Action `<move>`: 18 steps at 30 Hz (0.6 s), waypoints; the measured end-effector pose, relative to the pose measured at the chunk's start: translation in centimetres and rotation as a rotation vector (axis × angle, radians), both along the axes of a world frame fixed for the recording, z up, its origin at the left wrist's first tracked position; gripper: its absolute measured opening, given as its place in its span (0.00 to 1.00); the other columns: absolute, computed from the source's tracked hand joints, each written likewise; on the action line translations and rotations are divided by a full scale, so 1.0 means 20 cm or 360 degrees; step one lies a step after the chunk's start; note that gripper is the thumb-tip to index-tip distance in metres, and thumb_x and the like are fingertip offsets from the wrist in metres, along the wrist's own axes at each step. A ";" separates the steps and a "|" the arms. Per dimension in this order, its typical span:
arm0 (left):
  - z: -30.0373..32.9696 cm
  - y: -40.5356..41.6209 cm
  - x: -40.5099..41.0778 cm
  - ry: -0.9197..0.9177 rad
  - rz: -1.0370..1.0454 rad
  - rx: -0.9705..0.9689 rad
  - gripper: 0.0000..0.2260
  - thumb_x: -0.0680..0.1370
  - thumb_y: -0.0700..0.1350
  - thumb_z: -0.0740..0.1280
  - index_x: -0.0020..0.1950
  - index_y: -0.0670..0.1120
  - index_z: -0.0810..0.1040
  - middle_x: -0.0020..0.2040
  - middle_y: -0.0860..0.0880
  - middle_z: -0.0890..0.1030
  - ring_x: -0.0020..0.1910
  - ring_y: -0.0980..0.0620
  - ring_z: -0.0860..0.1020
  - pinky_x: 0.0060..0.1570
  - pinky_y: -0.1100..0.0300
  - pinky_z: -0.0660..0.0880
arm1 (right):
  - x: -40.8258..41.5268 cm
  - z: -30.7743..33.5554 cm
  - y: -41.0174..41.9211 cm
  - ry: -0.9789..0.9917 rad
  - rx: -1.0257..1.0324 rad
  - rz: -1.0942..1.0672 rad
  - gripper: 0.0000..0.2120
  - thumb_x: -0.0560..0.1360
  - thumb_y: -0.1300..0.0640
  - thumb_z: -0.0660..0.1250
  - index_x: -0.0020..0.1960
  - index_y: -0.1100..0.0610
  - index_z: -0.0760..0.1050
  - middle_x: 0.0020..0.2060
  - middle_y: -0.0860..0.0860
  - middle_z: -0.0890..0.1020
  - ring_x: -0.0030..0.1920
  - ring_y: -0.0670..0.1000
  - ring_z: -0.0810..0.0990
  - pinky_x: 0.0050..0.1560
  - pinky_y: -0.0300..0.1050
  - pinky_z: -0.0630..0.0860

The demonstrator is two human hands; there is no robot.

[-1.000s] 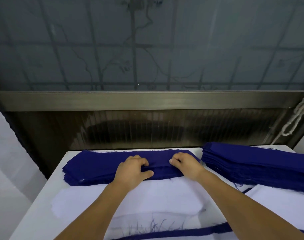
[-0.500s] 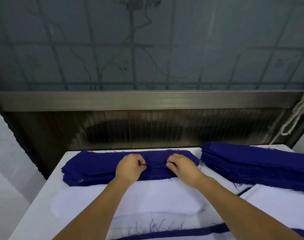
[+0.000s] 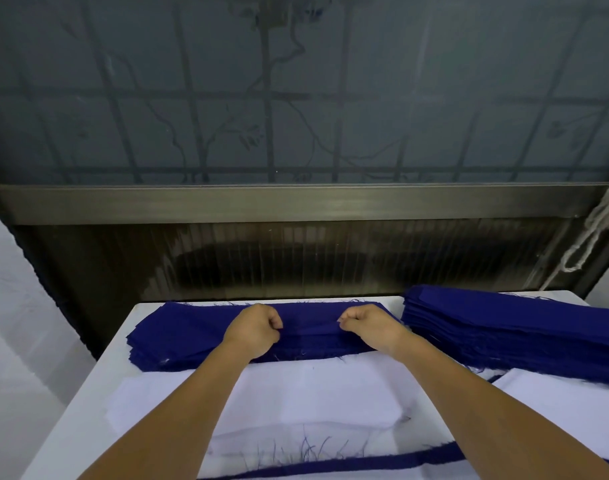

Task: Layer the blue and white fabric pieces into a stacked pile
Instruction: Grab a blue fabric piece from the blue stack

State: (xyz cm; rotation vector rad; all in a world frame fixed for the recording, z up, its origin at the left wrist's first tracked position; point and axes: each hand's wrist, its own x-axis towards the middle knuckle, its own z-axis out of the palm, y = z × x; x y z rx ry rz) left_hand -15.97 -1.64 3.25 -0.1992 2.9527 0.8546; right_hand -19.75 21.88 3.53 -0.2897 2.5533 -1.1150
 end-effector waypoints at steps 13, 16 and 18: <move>0.01 -0.40 0.32 0.0418 0.0225 -0.0671 0.10 0.80 0.44 0.63 0.59 0.54 0.79 0.57 0.53 0.78 0.55 0.54 0.75 0.58 0.58 0.71 | 0.11 0.01 0.00 0.0458 0.0212 0.0072 0.06 0.81 0.57 0.61 0.49 0.48 0.74 0.49 0.44 0.77 0.48 0.42 0.76 0.45 0.28 0.70; 0.08 -0.39 0.45 0.0665 0.0068 -0.0688 0.10 0.79 0.45 0.65 0.58 0.52 0.81 0.57 0.54 0.78 0.57 0.55 0.74 0.59 0.59 0.70 | 0.28 0.08 0.09 0.0702 0.0184 0.0083 0.08 0.80 0.58 0.62 0.48 0.45 0.73 0.46 0.40 0.75 0.46 0.41 0.75 0.45 0.30 0.70; 0.12 -0.38 0.58 0.0672 -0.0071 -0.0636 0.09 0.79 0.45 0.65 0.58 0.53 0.81 0.55 0.56 0.79 0.54 0.57 0.75 0.55 0.65 0.70 | 0.44 0.10 0.19 0.0677 0.0173 0.0134 0.06 0.80 0.57 0.63 0.49 0.45 0.74 0.43 0.40 0.78 0.44 0.41 0.77 0.43 0.32 0.74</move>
